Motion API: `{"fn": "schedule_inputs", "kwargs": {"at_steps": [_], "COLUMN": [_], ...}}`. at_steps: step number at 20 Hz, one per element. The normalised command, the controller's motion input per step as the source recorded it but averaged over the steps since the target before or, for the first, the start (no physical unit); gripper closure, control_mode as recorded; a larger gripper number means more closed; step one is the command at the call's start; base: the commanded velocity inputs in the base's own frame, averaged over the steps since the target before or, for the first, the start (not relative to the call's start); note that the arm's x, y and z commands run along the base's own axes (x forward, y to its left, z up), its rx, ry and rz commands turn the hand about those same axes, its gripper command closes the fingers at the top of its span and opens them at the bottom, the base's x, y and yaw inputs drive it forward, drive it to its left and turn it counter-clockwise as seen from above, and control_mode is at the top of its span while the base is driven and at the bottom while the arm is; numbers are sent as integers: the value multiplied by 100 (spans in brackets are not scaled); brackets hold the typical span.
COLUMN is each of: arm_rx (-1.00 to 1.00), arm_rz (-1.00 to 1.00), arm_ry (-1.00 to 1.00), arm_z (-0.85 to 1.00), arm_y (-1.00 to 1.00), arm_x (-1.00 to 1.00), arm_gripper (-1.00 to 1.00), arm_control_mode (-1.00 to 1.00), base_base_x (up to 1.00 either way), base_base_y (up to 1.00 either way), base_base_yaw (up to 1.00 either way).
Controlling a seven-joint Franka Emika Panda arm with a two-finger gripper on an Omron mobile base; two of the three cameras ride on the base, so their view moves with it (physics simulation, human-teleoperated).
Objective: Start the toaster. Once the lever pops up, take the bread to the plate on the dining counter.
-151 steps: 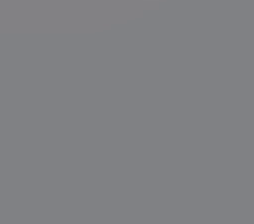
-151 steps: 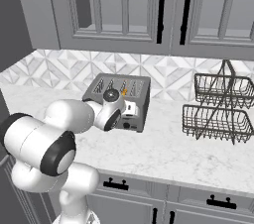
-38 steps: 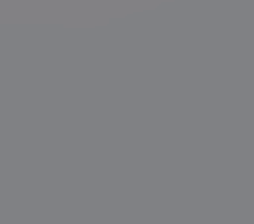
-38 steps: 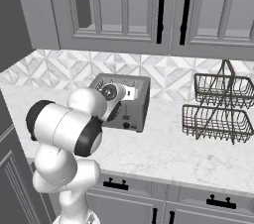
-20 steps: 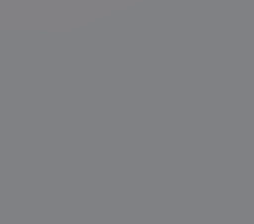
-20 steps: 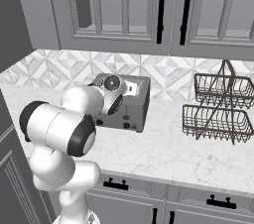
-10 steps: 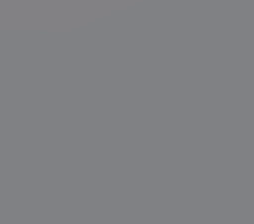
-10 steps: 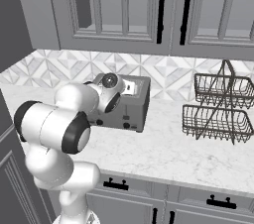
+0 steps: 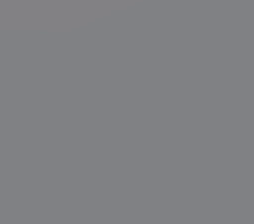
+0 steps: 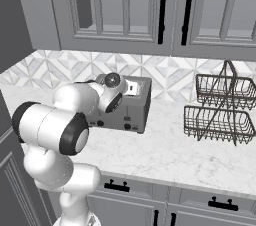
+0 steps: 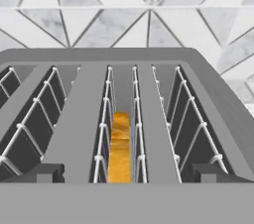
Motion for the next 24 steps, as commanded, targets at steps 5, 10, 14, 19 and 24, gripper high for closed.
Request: {"fn": "schedule_inputs", "kwargs": {"at_steps": [5, 10, 14, 19, 24], "arm_rx": [0, 0, 0, 0, 0], "arm_rz": [0, 0, 0, 0, 0], "arm_ry": [5, 4, 1, 0, 0], "arm_z": [-3, 0, 0, 0, 0], "arm_y": [0, 2, 17, 2, 0], "arm_x": [-11, -5, 0, 0, 0], "arm_gripper": [-100, -100, -100, -100, -100], "arm_control_mode": [-100, -100, -100, -100, -100], "base_base_x": [0, 0, 0, 0, 0], "base_base_y": [0, 0, 0, 0, 0], "base_base_yaw": [0, 0, 0, 0, 0]}}
